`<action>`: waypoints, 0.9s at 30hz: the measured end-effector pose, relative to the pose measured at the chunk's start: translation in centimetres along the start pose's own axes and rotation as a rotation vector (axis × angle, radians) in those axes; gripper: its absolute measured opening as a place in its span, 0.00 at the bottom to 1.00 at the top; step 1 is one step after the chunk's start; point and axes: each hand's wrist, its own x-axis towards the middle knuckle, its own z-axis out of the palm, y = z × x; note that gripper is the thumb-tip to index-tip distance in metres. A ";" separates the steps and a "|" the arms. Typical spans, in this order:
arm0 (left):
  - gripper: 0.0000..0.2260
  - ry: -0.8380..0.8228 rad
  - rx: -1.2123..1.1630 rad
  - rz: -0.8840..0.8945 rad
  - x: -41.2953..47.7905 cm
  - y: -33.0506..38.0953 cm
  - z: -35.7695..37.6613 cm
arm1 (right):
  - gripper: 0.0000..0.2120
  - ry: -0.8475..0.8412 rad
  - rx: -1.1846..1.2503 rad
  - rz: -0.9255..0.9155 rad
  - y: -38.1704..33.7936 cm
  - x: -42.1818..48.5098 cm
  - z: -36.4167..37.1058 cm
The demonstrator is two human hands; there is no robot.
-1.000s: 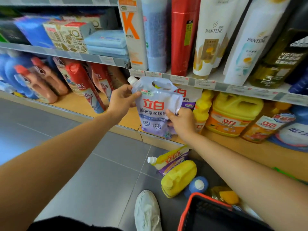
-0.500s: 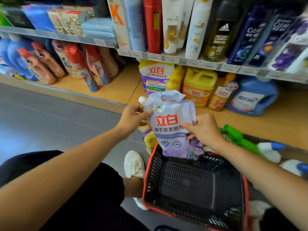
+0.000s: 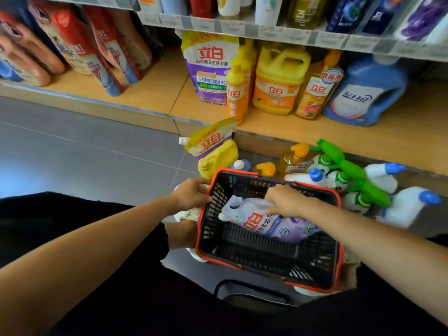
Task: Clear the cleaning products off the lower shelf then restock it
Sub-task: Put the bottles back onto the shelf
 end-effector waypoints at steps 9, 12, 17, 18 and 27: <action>0.19 0.624 -0.135 -0.056 6.0 0.4 -6.2 | 0.05 -0.065 0.023 0.048 -1.6 2.6 1.5; 0.31 0.600 -0.255 -0.087 8.3 0.4 -7.1 | 0.04 0.287 0.201 -0.029 -2.3 4.8 -4.7; 0.14 0.576 -0.280 -0.044 11.0 -0.4 -7.6 | 0.23 0.557 0.235 -0.107 -4.3 12.7 -13.5; 0.12 0.566 -0.295 -0.024 11.2 -0.6 -7.9 | 0.28 0.483 0.167 -0.090 -4.7 14.4 -14.3; 0.08 0.717 -0.228 0.206 8.6 1.3 -14.6 | 0.10 0.376 -0.150 -0.077 -8.1 18.6 -18.6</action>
